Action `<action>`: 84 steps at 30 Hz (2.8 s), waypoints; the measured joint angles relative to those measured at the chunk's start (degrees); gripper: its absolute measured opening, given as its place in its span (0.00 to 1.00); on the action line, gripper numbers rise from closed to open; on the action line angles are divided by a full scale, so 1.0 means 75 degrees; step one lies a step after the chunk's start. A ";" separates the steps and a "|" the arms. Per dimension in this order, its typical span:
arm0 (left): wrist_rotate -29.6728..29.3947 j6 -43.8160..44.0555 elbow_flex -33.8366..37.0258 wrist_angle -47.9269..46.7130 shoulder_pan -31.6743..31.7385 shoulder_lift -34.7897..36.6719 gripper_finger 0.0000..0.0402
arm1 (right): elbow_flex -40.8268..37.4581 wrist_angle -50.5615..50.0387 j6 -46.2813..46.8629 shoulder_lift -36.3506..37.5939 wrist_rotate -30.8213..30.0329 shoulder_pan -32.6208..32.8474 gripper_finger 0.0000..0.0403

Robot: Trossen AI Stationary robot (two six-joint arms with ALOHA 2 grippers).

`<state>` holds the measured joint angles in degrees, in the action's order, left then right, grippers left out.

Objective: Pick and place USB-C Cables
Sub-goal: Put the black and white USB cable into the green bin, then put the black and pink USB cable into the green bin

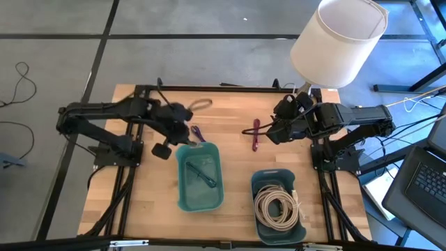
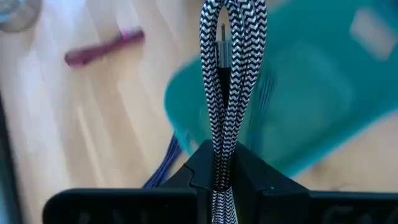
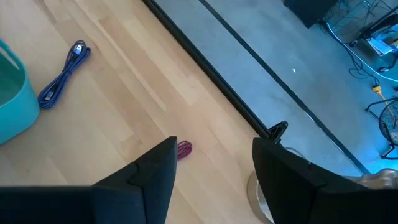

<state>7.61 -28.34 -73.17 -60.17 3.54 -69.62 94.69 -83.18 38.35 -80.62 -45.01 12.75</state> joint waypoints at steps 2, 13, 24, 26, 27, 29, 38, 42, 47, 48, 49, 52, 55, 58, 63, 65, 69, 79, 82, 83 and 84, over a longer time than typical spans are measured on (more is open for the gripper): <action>-0.0610 -0.0686 0.0000 -0.0358 -0.0273 -0.0262 0.06 | -0.0001 0.0000 0.0004 0.0000 0.0000 0.0000 0.52; -0.2230 -0.2497 0.0003 -0.1316 -0.1022 -0.1113 0.06 | -0.0002 0.0000 0.0026 -0.0003 0.0069 0.0000 0.52; -0.1452 -0.2163 -0.0262 0.0184 -0.2367 -0.1280 0.06 | -0.0002 0.0000 0.0020 -0.0003 0.0082 -0.0035 0.52; -0.1145 -0.1818 -0.0451 0.0441 -0.2544 -0.1429 0.06 | -0.0001 0.0000 0.0017 -0.0003 0.0082 -0.0084 0.52; -0.1007 -0.1652 -0.0526 0.0421 -0.2611 -0.1518 0.06 | -0.0002 0.0000 0.0017 -0.0003 0.0082 -0.0111 0.52; -0.0781 -0.1394 -0.0609 0.0428 -0.2681 -0.1727 0.06 | -0.0002 0.0000 0.0020 -0.0003 0.0082 -0.0158 0.52; -0.0610 -0.1319 -0.0595 0.0504 -0.2435 -0.2918 0.06 | -0.0002 0.0009 0.0016 -0.0003 0.0085 -0.0201 0.52; -0.0532 -0.1377 -0.0511 0.0821 -0.2178 -0.3492 0.06 | -0.0002 0.0012 0.0017 -0.0003 0.0085 -0.0201 0.52; -0.0413 -0.1493 -0.0481 0.0874 -0.1868 -0.4261 0.06 | -0.0002 0.0014 0.0018 -0.0003 0.0206 -0.0201 0.52; -0.0410 -0.1543 -0.0481 0.0874 -0.1825 -0.4384 0.06 | -0.0002 0.0005 0.0020 -0.0003 0.0210 -0.0201 0.52; -0.0413 -0.1580 -0.0478 0.0863 -0.1784 -0.4488 0.06 | -0.0002 0.0003 0.0017 -0.0003 0.0210 -0.0201 0.52; -0.0384 -0.1585 -0.0478 0.0963 -0.1698 -0.4778 0.06 | -0.0002 0.0001 0.0017 -0.0003 0.0230 -0.0201 0.52; -0.0387 -0.1547 -0.0475 0.1320 -0.1708 -0.4921 0.06 | -0.0002 -0.0003 0.0017 -0.0003 0.0230 -0.0201 0.52; -0.0379 -0.1417 -0.0475 0.1677 -0.1782 -0.4911 0.06 | -0.0002 -0.0064 0.0012 -0.0003 0.0231 -0.0201 0.52; -0.0252 -0.0834 -0.0475 0.1621 -0.1888 -0.4911 0.06 | -0.0002 -0.0168 0.0015 -0.0003 0.0230 -0.0201 0.52; 0.0003 -0.0606 -0.0475 0.1508 -0.1875 -0.4911 0.08 | -0.0002 -0.0166 -0.0002 -0.0003 0.0227 -0.0201 0.52; 0.0124 -0.0309 -0.0478 0.1360 -0.1815 -0.4903 0.20 | -0.0001 -0.0165 -0.0003 -0.0003 0.0224 -0.0201 0.52; -0.0338 0.0458 -0.0471 0.0248 -0.1810 -0.4619 0.42 | -0.0002 -0.0160 0.0009 -0.0003 0.0224 -0.0201 0.52; -0.0843 0.0819 -0.0469 -0.0334 -0.1808 -0.4116 0.43 | -0.0002 -0.0160 0.0013 -0.0003 0.0206 -0.0201 0.52; -0.0960 0.0936 -0.0469 -0.0473 -0.1805 -0.3896 0.42 | -0.0002 -0.0160 0.0017 -0.0003 0.0201 -0.0201 0.52; -0.1021 0.1044 -0.0470 -0.0470 -0.1799 -0.3642 0.42 | -0.0002 -0.0150 0.0017 -0.0003 0.0177 -0.0201 0.52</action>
<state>-0.05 -20.51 -76.69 -63.70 -9.96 -96.93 94.67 -84.30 38.48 -80.64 -43.69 11.25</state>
